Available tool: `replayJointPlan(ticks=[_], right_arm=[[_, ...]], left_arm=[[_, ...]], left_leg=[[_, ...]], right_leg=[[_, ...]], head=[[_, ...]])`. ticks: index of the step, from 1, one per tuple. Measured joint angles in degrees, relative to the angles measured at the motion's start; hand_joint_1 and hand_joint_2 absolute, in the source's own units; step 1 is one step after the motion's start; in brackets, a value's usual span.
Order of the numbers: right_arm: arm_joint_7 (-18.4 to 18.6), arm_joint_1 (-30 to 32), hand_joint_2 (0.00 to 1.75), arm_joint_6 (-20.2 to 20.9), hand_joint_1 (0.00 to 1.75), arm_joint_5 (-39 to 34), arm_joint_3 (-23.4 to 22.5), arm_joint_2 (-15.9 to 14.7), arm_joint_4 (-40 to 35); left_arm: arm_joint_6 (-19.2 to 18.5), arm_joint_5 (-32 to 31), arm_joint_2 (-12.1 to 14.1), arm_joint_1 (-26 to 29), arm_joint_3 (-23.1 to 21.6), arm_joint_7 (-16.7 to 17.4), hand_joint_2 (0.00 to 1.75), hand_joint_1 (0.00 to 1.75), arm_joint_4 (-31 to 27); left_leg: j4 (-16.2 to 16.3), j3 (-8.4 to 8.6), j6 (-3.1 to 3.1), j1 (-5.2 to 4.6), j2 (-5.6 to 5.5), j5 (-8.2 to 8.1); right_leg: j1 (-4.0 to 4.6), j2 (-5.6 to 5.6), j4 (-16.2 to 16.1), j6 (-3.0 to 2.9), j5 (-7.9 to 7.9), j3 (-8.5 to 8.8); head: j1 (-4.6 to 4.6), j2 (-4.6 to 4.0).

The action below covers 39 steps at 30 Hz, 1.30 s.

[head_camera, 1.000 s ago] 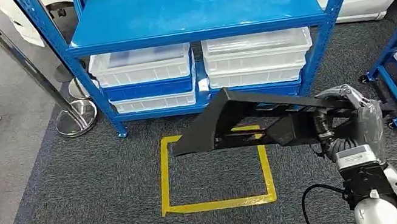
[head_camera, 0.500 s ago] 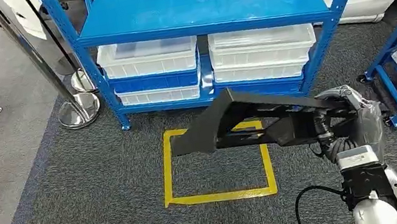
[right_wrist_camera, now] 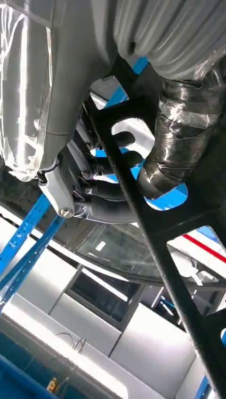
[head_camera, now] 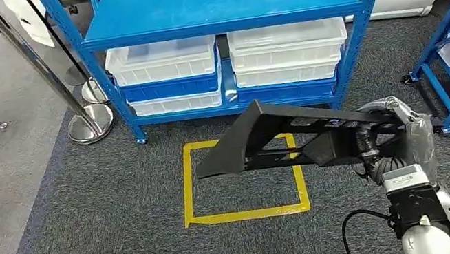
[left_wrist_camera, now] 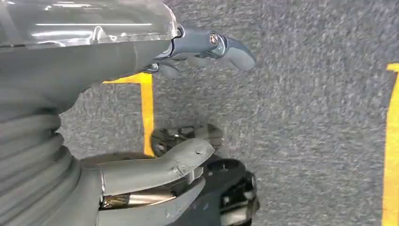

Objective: Take the parts from the cabinet and place them on the table.

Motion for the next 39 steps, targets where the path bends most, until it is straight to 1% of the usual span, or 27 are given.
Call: replayJointPlan(ticks=[1, 3, 4, 5, 8, 9, 10, 12, 14, 15, 16, 18, 19, 20, 22, 23, 24, 26, 28, 29, 30, 31, 32, 34, 35, 38, 39], right_arm=[[0.0, 0.0, 1.75, 0.0, 1.75, 0.0, 0.0, 0.02, 0.0], [0.0, -0.01, 1.75, 0.0, 1.75, 0.0, 0.0, 0.02, -0.02], [0.0, 0.01, 1.75, -0.02, 1.75, 0.0, 0.0, 0.02, -0.02], [0.02, -0.05, 1.75, -0.02, 1.75, 0.0, 0.0, 0.02, -0.02], [0.02, -0.02, 1.75, -0.02, 1.75, 0.0, 0.0, 0.09, -0.02], [0.0, -0.04, 1.75, -0.02, 1.75, 0.0, 0.0, 0.09, -0.02], [0.02, -0.01, 1.75, 0.0, 1.75, 0.0, 0.0, 0.09, -0.02], [0.02, -0.05, 1.75, 0.0, 1.75, 0.0, 0.0, 0.09, -0.02], [0.02, 0.04, 1.75, 0.02, 1.75, 0.0, 0.0, 0.07, 0.0], [0.04, 0.03, 1.75, 0.04, 1.75, -0.02, 0.0, 0.07, 0.02], [0.15, 0.03, 1.75, 0.15, 1.75, 0.0, 0.0, 0.09, 0.04], [0.22, -0.02, 1.75, 0.28, 1.75, 0.0, 0.0, 0.07, 0.04], [0.22, -0.18, 1.75, 0.31, 1.75, 0.0, 0.0, 0.07, 0.04], [0.31, -0.15, 1.75, 0.35, 1.75, 0.0, 0.0, 0.07, 0.07], [0.33, -0.23, 1.75, 0.39, 1.75, 0.02, 0.0, 0.07, 0.07], [0.35, -0.23, 1.75, 0.46, 1.75, 0.02, 0.0, 0.07, 0.07], [0.37, -0.22, 1.75, 0.57, 1.75, 0.04, 0.0, 0.09, 0.09], [0.37, -0.45, 1.75, 0.66, 1.75, 0.04, 0.0, 0.11, 0.09], [0.37, -0.47, 1.75, 0.66, 1.75, 0.04, 0.0, 0.13, 0.11], [0.37, -0.46, 1.75, 0.68, 1.75, 0.04, 0.0, 0.13, 0.13], [0.37, -0.46, 1.75, 0.68, 1.75, 0.04, 0.0, 0.13, 0.17], [0.37, -0.47, 1.75, 0.68, 1.75, 0.04, 0.0, 0.13, 0.17], [0.37, -0.47, 1.75, 0.68, 1.75, 0.04, 0.0, 0.13, 0.17], [0.37, -0.48, 1.75, 0.66, 1.75, 0.04, 0.0, 0.13, 0.15], [0.37, -0.53, 1.75, 0.63, 1.75, 0.02, 0.0, 0.13, 0.15], [0.37, -0.57, 1.75, 0.66, 1.75, 0.04, 0.0, 0.15, 0.17], [0.37, -0.58, 1.75, 0.66, 1.75, 0.04, 0.0, 0.15, 0.17]], left_arm=[[0.0, -0.02, 0.0, 0.0, -0.02, 0.02, 1.75, 0.0, 0.0], [0.0, -0.02, 0.0, -0.07, 0.0, 0.0, 1.75, 0.0, 0.0], [0.0, -0.02, 0.0, -0.23, 0.0, 0.0, 1.75, 0.0, 0.0], [0.0, -0.02, 0.02, -0.23, -0.02, 0.0, 1.75, 0.0, 0.0], [0.0, -0.02, 0.02, -0.12, -0.02, 0.0, 1.75, 0.0, 0.0], [0.0, -0.02, 0.0, -0.07, 0.0, 0.0, 1.75, 0.0, 0.0], [0.0, -0.02, 0.0, -0.09, 0.0, 0.0, 1.75, 0.0, 0.0], [0.0, -0.02, 0.04, -0.23, 0.0, -0.02, 1.75, 0.0, 0.0], [0.0, -0.02, 0.04, -0.18, 0.02, 0.0, 1.75, 0.0, 0.0], [0.0, -0.02, 0.04, -0.13, 0.02, 0.0, 1.75, 0.0, 0.0], [0.0, -0.02, 0.04, -0.13, 0.02, 0.0, 1.75, 0.0, 0.0], [0.0, -0.04, -0.02, -0.11, 0.02, 0.0, 1.75, 0.0, 0.0], [0.0, -0.07, -0.07, -0.11, 0.02, 0.0, 1.75, 0.0, 0.0], [0.0, -0.07, -0.09, -0.21, 0.02, 0.0, 1.75, 0.0, 0.0], [0.0, -0.07, -0.09, -0.19, 0.02, 0.0, 1.75, 0.0, 0.0], [0.02, -0.04, -0.09, -0.17, 0.02, 0.0, 1.75, 0.0, 0.0], [0.02, -0.04, -0.09, -0.13, 0.02, 0.02, 1.75, 0.0, 0.0], [0.07, -0.04, -0.09, -0.12, 0.04, 0.02, 1.75, 0.0, 0.0], [0.07, -0.04, -0.09, -0.11, 0.04, 0.02, 1.75, 0.0, 0.0], [0.07, -0.04, -0.09, -0.07, 0.04, 0.02, 1.75, 0.0, 0.0], [0.07, -0.04, -0.09, 0.0, 0.04, 0.02, 1.75, 0.0, 0.0], [0.07, -0.04, -0.09, 0.02, 0.04, 0.02, 1.75, 0.0, 0.0], [0.04, -0.04, -0.09, 0.0, 0.04, 0.02, 1.75, 0.0, 0.0], [0.04, -0.04, -0.09, -0.07, 0.04, 0.02, 1.75, 0.0, 0.0], [0.04, -0.04, -0.09, -0.15, 0.04, 0.02, 1.75, 0.0, 0.0], [0.07, -0.04, -0.09, -0.03, 0.04, 0.02, 1.75, 0.0, 0.0], [0.09, -0.04, -0.09, 0.01, 0.07, 0.02, 1.75, 0.0, 0.0]], left_leg=[[-2.92, 2.16, 0.09, 0.07, 0.0, 1.6], [-12.72, 8.84, 0.57, 0.08, -0.06, 4.85], [-16.95, 10.94, 0.85, 0.01, -0.09, 3.61], [-16.6, 10.97, 1.04, -0.5, -0.12, 4.73], [-17.32, 10.38, 2.15, -1.12, -0.14, 5.43], [-18.61, 10.68, 2.85, -0.41, 0.01, 6.46], [-18.9, 10.52, 3.17, -0.74, 0.27, 6.96], [-18.74, 9.34, 3.99, -0.91, 0.32, 7.76], [-18.34, 8.05, 4.02, -1.14, 0.32, 8.31], [-17.98, 7.44, 3.94, -1.14, 0.32, 8.48], [-17.42, 6.68, 3.86, -1.14, 0.31, 8.63], [-16.3, 5.64, 3.76, -1.13, 0.29, 8.67], [-15.79, 5.09, 3.54, -1.12, 0.3, 8.63], [-15.39, 4.61, 3.17, -1.37, 0.3, 8.75], [-15.36, 4.58, 2.5, -1.27, 0.3, 9.29], [-15.53, 4.6, 2.16, -1.19, 0.29, 9.55], [-15.44, 4.33, 1.83, -1.37, 0.21, 9.48], [-11.86, 2.96, 0.96, -0.93, 0.01, 5.63], [-3.41, -0.24, 0.39, -0.45, 0.01, 0.78], [0.05, -1.41, 0.17, -0.24, 0.02, -0.59], [1.68, -1.51, 0.01, -0.03, 0.02, -0.58], [0.19, -0.25, -0.03, 0.11, 0.03, 0.67], [-3.43, 2.09, 0.02, 0.2, 0.02, 2.6], [-14.02, 8.63, 0.46, 0.22, -0.07, 6.19], [-16.23, 10.28, 0.71, -0.1, -0.24, 5.13], [-16.94, 9.74, 1.41, -0.73, -0.33, 5.75], [-17.54, 9.63, 1.97, -0.79, -0.3, 6.31]], right_leg=[[0.01, 0.02, 0.05, 0.08, 0.31, -0.43], [0.02, 0.14, 0.06, 0.4, 0.85, -0.91], [-0.03, 0.12, -0.02, 0.67, 1.16, -1.0], [-0.03, 0.11, -0.31, 1.16, 1.59, -0.97], [-0.45, 0.08, -0.78, 2.43, 2.58, -0.99], [-0.38, 0.05, -0.27, 2.7, 2.25, -1.3], [-0.4, 0.16, 0.67, 2.68, 0.58, -1.73], [-0.29, 0.34, 7.58, 2.62, -5.45, -4.17], [-0.3, 0.35, 14.58, 2.69, -8.65, -6.06], [-0.31, 0.33, 15.0, 2.72, -8.23, -5.66], [-0.35, 0.32, 12.81, 2.73, -6.59, -3.84], [-0.45, 0.26, 3.92, 2.58, -2.88, 2.03], [-0.33, 0.23, 0.37, 2.16, -4.08, 3.76], [0.18, 0.26, 0.27, 2.05, -3.46, 3.87], [0.22, 0.33, 0.18, 1.82, -3.37, 3.44], [0.35, 0.33, 0.13, 1.5, -3.15, 3.34], [-0.17, 0.21, -0.45, 0.91, -2.58, 3.33], [-0.24, 0.04, -0.66, 0.16, -1.88, 2.82], [-0.09, -0.03, -0.63, -0.05, -1.32, 1.98], [-0.03, -0.05, -0.59, -0.01, -1.05, 1.57], [0.01, -0.05, -0.53, 0.06, -0.73, 1.1], [0.01, -0.04, -0.48, 0.18, -0.53, 0.76], [0.01, 0.0, -0.44, 0.33, -0.35, 0.53], [-0.02, 0.06, -0.43, 0.66, -0.09, 0.44], [0.11, 0.05, -0.46, 1.04, 0.14, 0.19], [-0.38, 0.01, -0.93, 2.23, 1.02, 0.12], [-0.38, 0.05, -1.11, 2.66, 1.33, 0.14]], head=[[0.0, 0.0], [0.0, 0.0], [0.0, 0.0], [0.04, 0.0], [0.0, 0.0], [0.04, 0.0], [0.0, 0.0], [0.09, 0.0], [0.09, 0.0], [0.09, 0.0], [0.09, 0.0], [0.09, 0.0], [0.09, 0.0], [0.07, 0.0], [0.06, 0.0], [0.09, 0.0], [0.07, 0.0], [0.04, 0.0], [0.07, 0.0], [0.07, 0.0], [0.07, 0.0], [0.05, 0.0], [0.07, 0.0], [0.07, 0.0], [0.07, 0.0], [0.07, 0.0], [0.07, 0.0]])
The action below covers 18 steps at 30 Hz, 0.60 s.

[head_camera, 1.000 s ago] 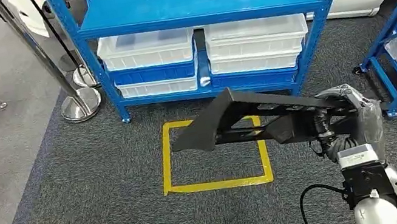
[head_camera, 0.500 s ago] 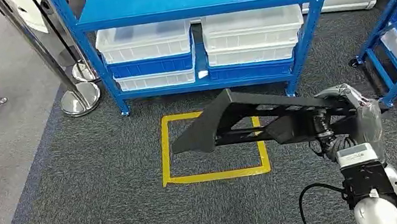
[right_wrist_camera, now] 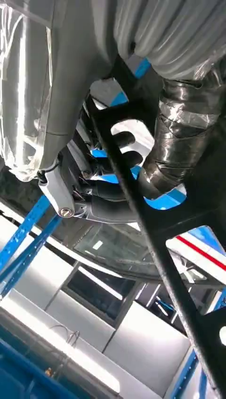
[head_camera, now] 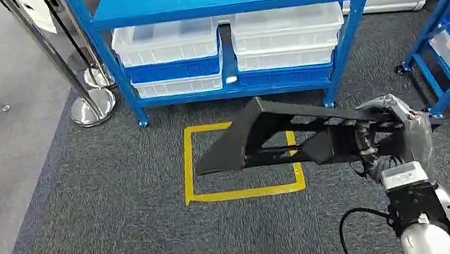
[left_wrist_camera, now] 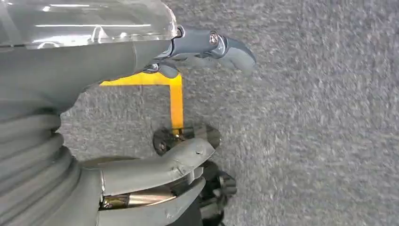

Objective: Take the parts from the cabinet and place them on the table.

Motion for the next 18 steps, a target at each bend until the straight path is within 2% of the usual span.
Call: replayJointPlan(ticks=[1, 2, 4, 5, 6, 7, 8, 10, 11, 12, 14, 15, 16, 17, 18], right_arm=[[0.0, 0.0, 1.75, -0.02, 1.75, 0.0, 0.0, 0.0, 0.0], [0.04, 0.01, 1.75, 0.0, 1.75, 0.0, 0.0, 0.0, 0.0], [0.04, -0.02, 1.75, 0.0, 1.75, 0.0, 0.0, 0.0, 0.0], [0.09, 0.0, 1.75, 0.0, 1.75, 0.0, 0.0, 0.0, 0.09], [0.09, 0.0, 1.75, 0.0, 1.75, 0.0, 0.0, 0.0, 0.22], [0.15, 0.04, 1.75, 0.0, 1.75, 0.0, 0.0, 0.0, 0.37], [0.15, 0.05, 1.75, 0.0, 1.75, 0.0, 0.0, 0.0, 0.42], [0.15, -0.01, 1.75, 0.0, 1.75, 0.0, 0.0, 0.0, 0.44], [0.15, -0.06, 1.75, 0.02, 1.75, 0.0, 0.0, 0.0, 0.46], [0.13, -0.07, 1.75, 0.02, 1.75, 0.0, 0.0, 0.04, 0.42], [0.15, 0.01, 1.75, 0.0, 1.75, 0.02, 0.0, 0.04, 0.44], [0.15, 0.02, 1.75, 0.02, 1.75, 0.04, 0.0, 0.04, 0.44], [0.15, -0.01, 1.75, 0.02, 1.75, 0.04, 0.0, 0.04, 0.44], [0.15, -0.08, 1.75, 0.02, 1.75, 0.04, 0.0, 0.04, 0.44], [0.15, -0.11, 1.75, 0.02, 1.75, 0.04, 0.0, 0.04, 0.44]], left_arm=[[0.0, 0.0, 0.0, -0.03, 0.02, 0.0, 1.75, 0.0, 0.0], [0.0, 0.0, 0.0, -0.06, 0.02, 0.0, 1.75, 0.0, 0.0], [0.0, 0.02, 0.0, -0.2, 0.02, 0.0, 1.75, 0.0, 0.0], [0.04, 0.0, 0.0, -0.17, 0.02, 0.0, 1.75, 0.0, 0.0], [0.04, 0.02, 0.0, -0.1, 0.04, 0.0, 1.75, 0.0, 0.0], [0.02, 0.0, 0.0, -0.06, 0.04, 0.0, 1.75, 0.0, 0.0], [0.04, 0.02, 0.0, -0.06, 0.04, 0.0, 1.75, 0.0, 0.0], [0.02, 0.0, -0.11, -0.01, 0.04, 0.0, 1.75, 0.0, 0.0], [0.02, 0.0, -0.13, -0.01, 0.04, 0.0, 1.75, 0.0, 0.0], [0.02, 0.0, -0.13, -0.09, 0.04, 0.0, 1.75, 0.0, 0.0], [0.02, 0.0, -0.13, -0.04, 0.04, 0.0, 1.75, 0.0, 0.0], [0.02, 0.0, -0.13, 0.02, 0.04, 0.0, 1.75, 0.0, 0.0], [0.02, 0.0, -0.11, -0.02, 0.04, 0.0, 1.75, 0.0, 0.0], [0.02, 0.0, -0.11, -0.01, 0.04, -0.02, 1.75, 0.0, 0.0], [0.0, 0.0, -0.11, -0.02, 0.04, 0.0, 1.75, 0.0, 0.0]], left_leg=[[-0.84, 0.22, 0.61, 0.62, 0.32, 0.71], [-1.1, 0.02, 0.9, 0.35, 0.3, 1.12], [-1.0, -0.8, 1.57, 0.1, 0.38, 1.58], [-0.87, -1.25, 1.61, -0.06, 0.39, 1.75], [-0.55, -1.71, 1.62, -0.12, 0.41, 1.88], [-0.22, -2.13, 1.56, -0.14, 0.4, 1.93], [0.21, -2.54, 1.56, -0.14, 0.4, 1.93], [1.2, -3.16, 1.41, -0.13, 0.35, 1.83], [1.46, -3.74, 1.17, -0.25, 0.38, 1.82], [2.37, -4.35, 0.9, -0.51, 0.35, 1.9], [2.3, -4.86, 0.21, -0.31, 0.45, 2.37], [2.25, -4.86, -0.1, -0.27, 0.49, 2.55], [2.54, -5.06, -0.39, -0.26, 0.34, 2.08], [3.7, -5.54, -0.82, -0.07, 0.24, 0.65], [7.0, -6.69, -1.17, 0.1, 0.23, -2.03]], right_leg=[[-0.07, 0.03, 0.65, 0.1, -0.83, -0.3], [-0.03, 0.11, 1.94, 0.11, -2.45, -0.87], [0.01, 0.26, 9.47, 0.18, -7.65, -3.84], [0.0, 0.26, 13.37, 0.23, -9.48, -5.28], [0.01, 0.25, 15.42, 0.25, -9.92, -5.78], [0.05, 0.25, 14.94, 0.25, -9.08, -5.12], [0.04, 0.24, 12.31, 0.17, -7.19, -3.37], [0.06, 0.22, 3.92, -0.22, -3.07, 1.56], [0.3, 0.17, 2.38, -0.58, -4.14, 2.4], [0.47, 0.21, 0.97, -0.66, -4.02, 2.26], [0.62, 0.35, 1.52, -0.98, -3.78, 1.55], [0.67, 0.37, 1.42, -1.31, -3.56, 1.47], [0.28, 0.2, 0.84, -1.91, -3.07, 1.52], [0.3, 0.11, 0.69, -2.08, -2.76, 1.44], [0.31, -0.03, 0.69, -2.45, -2.49, 1.21]], head=[[-0.02, 0.0], [0.04, 0.0], [0.07, 0.0], [0.02, 0.0], [0.02, 0.0], [0.04, 0.0], [0.04, 0.0], [0.04, 0.0], [0.02, 0.0], [0.0, 0.0], [0.04, 0.0], [0.02, 0.0], [0.0, 0.0], [0.02, 0.0], [0.0, 0.0]])
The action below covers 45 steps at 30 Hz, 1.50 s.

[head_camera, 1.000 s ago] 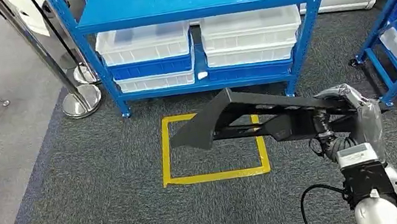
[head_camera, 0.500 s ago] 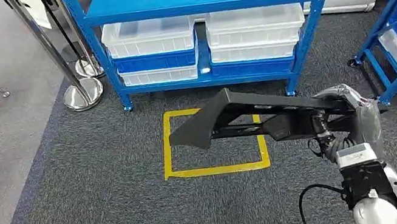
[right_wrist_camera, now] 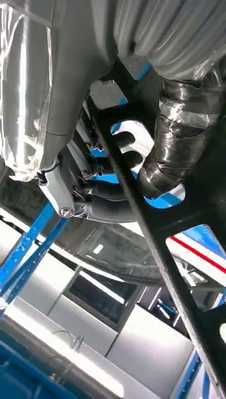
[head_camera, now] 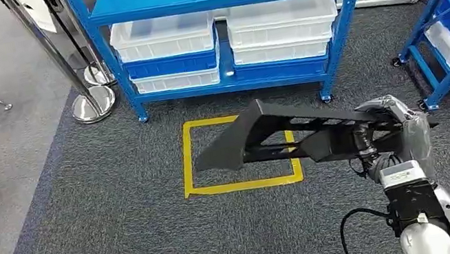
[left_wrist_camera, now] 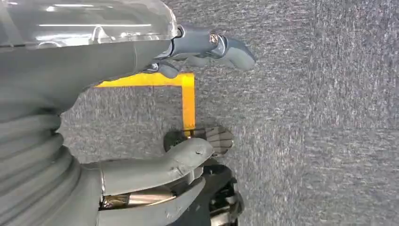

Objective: Take the parts from the cabinet and place them on the table.

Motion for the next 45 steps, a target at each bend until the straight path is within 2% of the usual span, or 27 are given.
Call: replayJointPlan(ticks=[2, 3, 4, 5, 7, 8, 12, 13, 14, 15, 17, 18, 19, 20, 23, 24, 28, 29, 30, 32, 34, 36, 38, 39, 43, 44, 45], right_arm=[[0.0, 0.02, 1.75, 0.04, 1.75, 0.0, 0.0, 0.0, 0.0], [0.0, 0.02, 1.75, 0.07, 1.75, 0.0, 0.0, 0.0, 0.0], [0.0, 0.06, 1.75, 0.09, 1.75, 0.0, 0.0, 0.0, 0.0], [0.0, 0.06, 1.75, 0.09, 1.75, 0.0, 0.0, 0.0, 0.0], [0.0, 0.06, 1.75, 0.09, 1.75, 0.0, 0.0, 0.0, 0.0], [0.0, 0.05, 1.75, 0.09, 1.75, 0.0, 0.0, 0.0, 0.0], [0.0, 0.04, 1.75, 0.11, 1.75, 0.0, 0.0, 0.02, 0.0], [0.0, 0.03, 1.75, 0.09, 1.75, -0.02, 0.0, 0.02, -0.02], [0.0, 0.09, 1.75, 0.07, 1.75, -0.02, 0.0, 0.0, 0.0], [0.0, 0.09, 1.75, 0.07, 1.75, -0.02, 0.0, 0.0, 0.0], [0.0, 0.12, 1.75, 0.07, 1.75, -0.07, 0.0, 0.0, 0.0], [0.0, 0.17, 1.75, 0.07, 1.75, -0.07, 0.0, 0.0, 0.0], [0.0, 0.18, 1.75, 0.07, 1.75, -0.09, 0.0, 0.02, 0.0], [0.0, 0.18, 1.75, 0.09, 1.75, -0.09, 0.0, 0.0, 0.02], [0.0, 0.03, 1.75, 0.09, 1.75, -0.09, 0.0, 0.0, 0.0], [0.02, -0.08, 1.75, 0.13, 1.75, -0.09, 0.0, 0.0, 0.02], [0.0, -0.09, 1.75, 0.13, 1.75, -0.11, 0.0, 0.0, 0.0], [0.0, -0.14, 1.75, 0.15, 1.75, -0.11, 0.0, 0.0, 0.0], [0.0, -0.24, 1.75, 0.15, 1.75, -0.11, 0.0, 0.0, 0.0], [0.0, -0.29, 1.75, 0.17, 1.75, -0.15, 0.0, 0.04, 0.0], [0.0, -0.29, 1.75, 0.17, 1.75, -0.15, 0.0, 0.04, 0.0], [0.0, -0.28, 1.75, 0.17, 1.75, -0.15, 0.0, 0.05, 0.0], [0.0, -0.29, 1.75, 0.15, 1.75, -0.15, 0.0, 0.07, 0.0], [0.0, -0.28, 1.75, 0.17, 1.75, -0.15, 0.0, 0.07, -0.02], [0.0, -0.35, 1.75, 0.17, 1.75, -0.15, 0.0, 0.11, 0.0], [0.0, -0.38, 1.75, 0.17, 1.75, -0.15, 0.0, 0.11, 0.0], [0.0, -0.34, 1.75, 0.17, 1.75, -0.15, 0.0, 0.11, 0.0]], left_arm=[[-0.04, 0.0, 0.0, 0.03, 0.0, 0.0, 1.75, 0.0, 0.0], [-0.04, 0.0, 0.0, 0.06, 0.0, 0.0, 1.75, 0.0, 0.0], [-0.04, 0.0, 0.0, 0.11, 0.0, 0.0, 1.75, 0.0, 0.0], [-0.04, 0.0, -0.02, 0.13, 0.0, 0.0, 1.75, 0.0, 0.0], [-0.04, 0.0, -0.02, 0.06, 0.0, 0.0, 1.75, 0.0, 0.0], [-0.04, 0.0, 0.0, -0.06, 0.0, 0.0, 1.75, 0.0, 0.0], [-0.04, 0.0, 0.0, 0.1, 0.0, -0.02, 1.75, 0.0, 0.0], [-0.04, 0.0, 0.0, 0.14, 0.02, -0.02, 1.75, 0.0, 0.0], [-0.04, 0.0, 0.0, 0.04, 0.02, -0.02, 1.75, 0.0, 0.0], [-0.04, 0.0, 0.0, -0.04, 0.02, -0.04, 1.75, 0.0, 0.0], [-0.04, 0.0, 0.0, -0.15, 0.02, -0.04, 1.75, 0.0, 0.0], [-0.04, 0.0, 0.0, -0.09, 0.02, -0.02, 1.75, 0.0, 0.0], [-0.04, 0.0, 0.0, -0.03, 0.02, -0.02, 1.75, 0.0, 0.0], [-0.04, 0.0, 0.0, -0.04, 0.02, 0.0, 1.75, 0.0, 0.0], [-0.04, -0.04, -0.02, -0.02, 0.02, 0.02, 1.75, 0.0, 0.0], [-0.04, -0.04, -0.02, -0.04, 0.02, 0.0, 1.75, 0.0, 0.0], [-0.04, -0.04, -0.02, -0.09, 0.02, 0.02, 1.75, 0.0, 0.0], [0.0, -0.07, 0.04, -0.09, 0.02, 0.04, 1.75, 0.0, 0.0], [0.04, -0.07, 0.07, -0.08, 0.02, 0.04, 1.75, 0.0, 0.0], [0.04, -0.07, 0.07, -0.09, 0.02, 0.04, 1.75, 0.0, 0.0], [0.04, -0.07, 0.07, -0.08, 0.02, 0.04, 1.75, 0.0, 0.0], [0.04, -0.09, 0.07, -0.07, 0.02, 0.04, 1.75, 0.0, 0.0], [0.04, -0.07, 0.07, -0.18, 0.02, 0.04, 1.75, 0.0, 0.0], [0.07, -0.09, 0.07, -0.4, 0.02, 0.04, 1.75, 0.0, 0.0], [0.09, -0.11, 0.07, -0.37, 0.02, 0.0, 1.75, 0.0, 0.0], [0.09, -0.09, 0.07, -0.26, 0.02, 0.02, 1.75, 0.0, 0.0], [0.09, -0.11, 0.04, -0.28, 0.02, 0.04, 1.75, 0.0, 0.0]], left_leg=[[8.5, -3.09, -0.5, 0.39, 0.02, -4.52], [11.07, -3.86, -0.6, 0.47, 0.02, -5.27], [11.2, -3.49, -0.56, 0.52, 0.01, -4.84], [8.85, -1.85, -0.48, 0.56, 0.01, -3.34], [-1.0, 4.26, -0.07, 0.57, -0.03, 0.89], [-5.12, 6.24, 0.18, 0.5, -0.12, 0.6], [-5.91, 6.21, 1.4, -0.41, -0.28, 1.6], [-7.01, 5.94, 2.01, 0.07, -0.17, 2.58], [-7.3, 6.09, 2.29, 0.0, 0.15, 3.21], [-7.44, 5.57, 2.73, -0.01, 0.16, 3.56], [-7.3, 4.37, 3.14, -0.25, 0.22, 4.35], [-7.19, 3.73, 3.16, -0.35, 0.26, 4.74], [-6.98, 3.11, 3.11, -0.38, 0.26, 5.07], [-6.72, 2.47, 3.06, -0.37, 0.26, 5.35], [-5.44, 0.9, 2.67, -0.33, 0.23, 5.79], [-5.09, 0.33, 2.28, -0.68, 0.23, 6.01], [-4.86, -0.23, 1.07, -0.54, 0.22, 7.16], [-4.51, -0.56, 0.79, -0.41, 0.05, 6.73], [-2.69, -1.3, 0.37, -0.33, -0.1, 4.19], [5.46, -3.87, -0.22, 0.19, -0.11, -1.93], [11.43, -4.98, -0.55, 0.46, -0.09, -4.97], [8.73, -1.87, -0.45, 0.52, -0.1, -3.82], [-2.05, 5.88, 0.1, 0.5, -0.13, -0.66], [-6.76, 8.67, 0.42, 0.38, -0.17, -1.27], [-6.94, 7.95, 1.79, -0.67, -0.23, 0.36], [-7.92, 7.79, 2.36, -0.24, -0.12, 1.51], [-8.2, 7.67, 2.62, -0.17, 0.28, 2.22]], right_leg=[[0.16, -0.12, 0.11, -0.05, 0.53, -0.73], [0.18, -0.14, 0.21, -0.02, 0.73, -1.14], [0.18, -0.14, 0.31, 0.03, 0.94, -1.49], [0.18, -0.12, 0.41, 0.1, 1.15, -1.81], [0.17, -0.03, 0.43, 0.41, 1.53, -2.02], [0.12, -0.04, 0.38, 0.67, 1.73, -2.06], [-0.12, -0.04, -0.11, 2.21, 3.0, -2.39], [0.09, 0.03, -0.06, 2.66, 3.07, -2.56], [-0.22, 0.15, 0.77, 2.66, 1.71, -2.99], [-0.11, 0.17, 3.08, 2.64, -0.89, -3.86], [-0.04, 0.24, 11.45, 2.7, -6.52, -6.72], [-0.04, 0.26, 14.68, 2.76, -8.0, -7.55], [-0.02, 0.25, 15.48, 2.79, -8.0, -7.29], [-0.03, 0.25, 13.85, 2.78, -6.88, -5.75], [-0.01, 0.21, 0.91, 2.37, -2.56, 2.81], [0.35, 0.22, -0.28, 2.22, -3.51, 2.96], [0.47, 0.37, -0.06, 1.12, -2.03, 2.0], [0.05, 0.06, -0.48, 0.58, -1.34, 1.76], [0.12, -0.04, -0.53, 0.26, -0.82, 1.32], [0.24, -0.17, -0.49, -0.13, 0.08, 0.1], [0.33, -0.22, -0.37, -0.1, 1.02, -1.23], [0.35, -0.23, -0.29, 0.05, 1.96, -2.54], [0.36, -0.1, -0.29, 0.32, 3.04, -3.64], [0.35, -0.12, -0.26, 0.54, 3.47, -3.84], [-0.04, -0.3, -0.9, 2.12, 5.16, -4.01], [0.18, -0.21, -0.9, 2.52, 5.29, -4.32], [-0.14, 0.0, -0.02, 2.51, 3.62, -4.88]], head=[[0.0, 0.0], [0.02, 0.0], [0.0, 0.0], [0.0, 0.0], [0.0, 0.0], [0.02, 0.0], [0.02, 0.0], [0.07, 0.0], [0.0, 0.0], [0.18, 0.0], [0.11, 0.0], [0.13, 0.0], [0.11, 0.0], [0.15, 0.0], [0.13, 0.0], [0.11, 0.0], [0.11, 0.0], [0.13, 0.0], [0.07, 0.0], [0.06, 0.0], [0.07, 0.0], [0.07, 0.0], [0.07, 0.0], [0.04, 0.0], [0.09, 0.0], [0.13, 0.0], [0.09, 0.0]])
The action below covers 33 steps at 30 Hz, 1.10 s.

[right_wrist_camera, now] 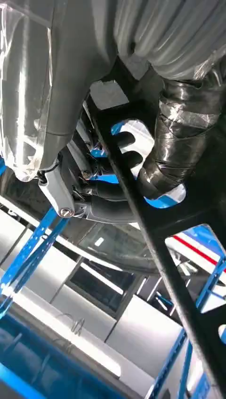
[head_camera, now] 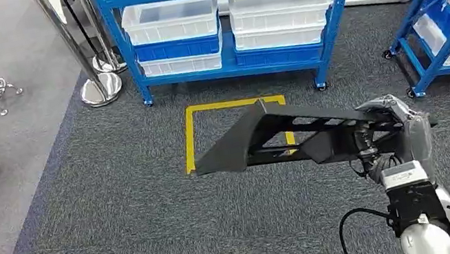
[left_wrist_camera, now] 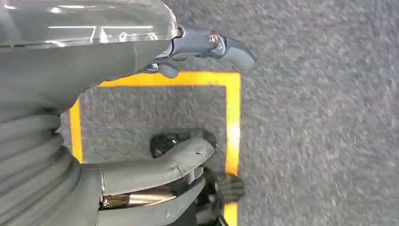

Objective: Take the parts from the cabinet and place them on the table.

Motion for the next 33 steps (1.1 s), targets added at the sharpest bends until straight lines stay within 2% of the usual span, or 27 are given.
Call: replayJointPlan(ticks=[1, 2, 3, 4, 5, 6, 7, 8, 9, 10, 13, 14, 15, 16, 18, 19, 20, 21, 22, 23, 24, 25, 27, 29, 30, 31, 33], right_arm=[[0.0, 0.0, 1.75, 0.0, 1.75, 0.0, 0.0, 0.0, 0.0], [0.0, -0.01, 1.75, 0.0, 1.75, 0.0, 0.0, 0.0, 0.0], [0.02, 0.02, 1.75, 0.0, 1.75, 0.11, 0.0, 0.0, 0.0], [0.11, 0.09, 1.75, 0.0, 1.75, 0.15, 0.0, 0.0, 0.0], [0.18, 0.16, 1.75, 0.0, 1.75, 0.17, 0.0, 0.0, 0.02], [0.22, 0.22, 1.75, 0.02, 1.75, 0.44, 0.0, 0.0, 0.02], [0.37, 0.22, 1.75, 0.17, 1.75, 0.89, 0.0, 0.0, 0.02], [0.53, 0.22, 1.75, 0.24, 1.75, 1.2, 0.0, 0.0, 0.02], [0.7, 0.21, 1.75, 0.24, 1.75, 1.27, 0.0, 0.0, 0.02], [0.87, 0.17, 1.75, 0.33, 1.75, 1.18, 0.0, 0.0, 0.02], [1.05, 0.32, 1.75, 0.55, 1.75, 0.87, 0.0, 0.0, 0.07], [1.05, 0.37, 1.75, 0.81, 1.75, 0.92, 0.0, 0.0, 0.13], [1.05, 0.33, 1.75, 1.01, 1.75, 1.14, 0.0, 0.0, 0.17], [1.05, 0.31, 1.75, 1.03, 1.75, 1.4, 0.0, 0.04, 0.2], [1.2, 0.32, 1.75, 1.11, 1.75, 1.84, 0.0, 0.04, 0.46], [1.27, 0.32, 1.75, 1.09, 1.75, 1.77, 0.0, 0.04, 0.63], [1.35, 0.33, 1.75, 1.2, 1.75, 1.51, 0.0, 0.04, 0.85], [1.4, 0.33, 1.75, 1.29, 1.75, 1.13, 0.0, 0.04, 0.98], [1.4, 0.34, 1.75, 1.55, 1.75, 0.72, 0.0, 0.04, 1.07], [1.4, 0.29, 1.75, 1.68, 1.75, 0.5, 0.0, 0.04, 1.07], [1.38, 0.23, 1.75, 1.86, 1.75, 0.2, 0.0, 0.04, 1.09], [1.4, 0.18, 1.75, 1.86, 1.75, -0.04, 0.0, 0.04, 1.11], [1.4, -0.04, 1.75, 1.97, 1.75, -0.3, 0.0, 0.04, 1.2], [1.53, 0.0, 1.75, 2.14, 1.75, -0.77, -0.02, 0.0, 1.25], [1.57, 0.0, 1.75, 2.14, 1.75, -0.96, 0.0, -0.02, 1.22], [1.62, -0.12, 1.75, 2.1, 1.75, -1.16, 0.0, -0.04, 1.27], [1.83, -0.36, 1.75, 2.08, 1.75, -1.31, 0.0, -0.04, 1.29]], left_arm=[[0.0, -0.09, 0.02, -0.05, 0.0, 0.02, 1.75, 0.0, 0.0], [0.0, -0.11, 0.04, -0.2, 0.02, 0.0, 1.75, 0.0, 0.0], [0.02, 0.02, 0.04, -0.2, 0.02, -0.02, 1.75, 0.0, 0.0], [0.02, 0.11, 0.04, -0.15, 0.02, -0.04, 1.75, 0.0, 0.0], [0.02, 0.11, 0.04, -0.12, 0.02, -0.04, 1.75, 0.0, 0.0], [0.02, 0.13, 0.04, -0.12, 0.02, -0.04, 1.75, 0.0, 0.0], [0.0, 0.13, 0.04, -0.03, 0.02, -0.04, 1.75, 0.0, 0.0], [0.02, 0.13, -0.04, 0.03, 0.02, 0.02, 1.75, 0.0, 0.0], [0.02, 0.13, -0.07, 0.04, 0.04, 0.15, 1.75, 0.0, 0.0], [0.02, 0.22, -0.07, 0.06, 0.06, 0.22, 1.75, 0.0, 0.0], [0.02, 0.26, -0.04, 0.11, 0.33, 0.52, 1.75, 0.0, 0.0], [0.02, 0.26, 0.0, 0.11, 0.37, 1.01, 1.75, 0.0, 0.0], [-0.02, 0.26, 0.02, 0.14, 0.44, 1.29, 1.75, 0.0, 0.0], [-0.07, 0.24, 0.02, 0.22, 0.46, 1.55, 1.75, 0.0, 0.0], [-0.26, 0.22, 0.02, 0.34, 0.52, 1.84, 1.75, 0.0, 0.0], [-0.37, 0.22, 0.02, 0.41, 0.59, 1.95, 1.75, 0.0, 0.0], [-0.44, 0.22, 0.0, 0.52, 0.7, 1.97, 1.75, 0.0, 0.0], [-0.5, 0.24, -0.02, 0.59, 0.74, 2.01, 1.75, 0.0, 0.0], [-0.55, 0.28, -0.02, 0.59, 0.79, 2.03, 1.75, 0.0, 0.0], [-0.55, 0.28, -0.02, 0.59, 0.79, 2.03, 1.75, 0.0, 0.0], [-0.55, 0.28, -0.02, 0.6, 0.81, 2.03, 1.75, 0.0, 0.0], [-0.55, 0.28, 0.09, 0.62, 0.85, 2.03, 1.75, 0.0, 0.0], [-0.55, 0.28, 0.13, 0.93, 0.9, 2.03, 1.75, 0.0, 0.0], [-0.55, 0.28, 0.2, 0.91, 0.92, 2.05, 1.75, 0.0, 0.0], [-0.55, 0.28, 0.15, 0.83, 0.92, 2.06, 1.75, 0.0, 0.0], [-0.55, 0.28, 0.17, 0.7, 0.92, 2.05, 1.75, 0.0, 0.0], [-0.57, 0.28, 0.15, 0.69, 0.92, 2.05, 1.75, 0.0, 0.0]], left_leg=[[-0.02, -0.79, 0.6, 0.0, 0.01, 0.39], [0.09, -1.52, 0.84, -0.02, 0.01, 0.76], [0.16, -2.16, 0.89, -0.11, 0.01, 1.16], [0.3, -2.87, 0.85, -0.17, 0.02, 1.62], [0.47, -3.55, 0.76, -0.18, 0.03, 1.97], [0.75, -4.26, 0.68, -0.17, 0.04, 2.29], [1.04, -4.97, 0.55, -0.15, 0.04, 2.55], [1.45, -5.57, 0.31, -0.11, 0.02, 2.78], [2.01, -5.89, 0.13, -0.1, 0.02, 2.88], [2.5, -6.58, -0.18, -0.42, 0.06, 2.85], [2.73, -6.53, -1.11, -0.31, 0.08, 3.5], [2.87, -6.65, -1.38, -0.32, 0.04, 3.48], [3.84, -7.14, -1.78, -0.05, -0.17, 2.36], [6.47, -8.14, -2.2, 0.01, -0.19, 0.04], [14.98, -11.45, -2.76, 0.42, -0.18, -4.62], [18.49, -12.8, -2.93, 0.53, -0.17, -5.82], [20.02, -13.14, -3.04, 0.61, -0.17, -5.64], [18.85, -12.21, -2.99, 0.64, -0.18, -4.4], [15.64, -10.22, -2.79, 0.64, -0.28, -2.48], [10.96, -7.53, -2.46, 0.63, -0.66, -0.37], [5.48, -4.39, -1.96, 0.58, -2.17, 1.39], [3.0, -2.61, -1.43, 0.62, -4.34, 0.4], [2.2, -2.74, -1.42, 0.23, -3.88, 0.67], [1.25, -2.52, -0.97, -0.04, -2.7, 0.77], [-0.2, -1.94, -0.41, 0.82, -1.86, 1.59], [-0.84, -1.73, -0.13, 0.47, -1.3, 1.82], [-0.71, -1.96, 0.08, 0.36, -0.17, 1.93]], right_leg=[[0.1, 0.04, 2.7, 0.0, -3.22, -1.06], [0.12, 0.08, 6.91, 0.06, -6.55, -2.39], [0.12, 0.14, 11.08, 0.17, -8.94, -3.56], [0.13, 0.15, 14.68, 0.28, -9.97, -4.32], [0.13, 0.15, 15.82, 0.34, -9.2, -4.02], [0.12, 0.14, 14.77, 0.36, -7.7, -2.67], [0.11, 0.12, 11.45, 0.3, -5.94, 0.0], [0.1, 0.08, 6.01, 0.18, -4.88, 3.92], [0.13, 0.02, 1.03, -0.02, -5.63, 7.56], [0.58, 0.1, -1.22, -0.16, -6.51, 8.69], [0.68, 0.18, -0.88, -0.88, -6.23, 8.05], [0.37, 0.13, -1.37, -1.57, -5.78, 8.06], [0.32, -0.01, -1.46, -1.95, -5.53, 8.06], [0.3, -0.05, -1.44, -2.3, -5.31, 7.84], [0.42, -0.13, -1.38, -2.58, -4.99, 7.37], [0.47, -0.15, -1.27, -2.58, -4.9, 7.11], [0.5, -0.15, -1.16, -2.57, -4.83, 6.9], [0.51, -0.15, -1.11, -2.51, -4.8, 6.8], [0.54, 0.55, -1.07, -2.38, -4.73, 6.79], [0.54, 0.74, -1.07, -2.32, -4.69, 6.8], [0.5, 1.11, -1.07, -2.22, -4.62, 6.79], [0.43, 1.38, -1.08, -1.92, -4.48, 6.46], [-0.07, 2.37, -1.11, -1.17, -4.01, 6.06], [-0.23, 3.53, -1.5, -0.35, -3.49, 5.8], [-0.1, 3.28, -1.12, -0.16, -3.92, 5.69], [0.08, 1.78, 0.41, -0.06, -5.21, 4.87], [0.16, 1.1, 8.26, 0.07, -9.6, 0.98]], head=[[0.11, 0.0], [0.04, 0.0], [0.07, 0.0], [0.07, 0.0], [0.07, 0.0], [0.07, 0.0], [0.07, 0.0], [0.07, 0.0], [0.05, 0.0], [0.07, 0.0], [0.02, 0.0], [0.02, 0.0], [0.04, 0.0], [-0.07, 0.0], [-0.04, 0.0], [-0.02, 0.0], [-0.04, 0.0], [-0.02, 0.0], [-0.04, 0.0], [-0.02, 0.0], [-0.04, 0.0], [0.02, 0.0], [-0.07, 0.0], [-0.07, 0.0], [-0.04, 0.0], [0.0, 0.0], [0.09, 0.0]])
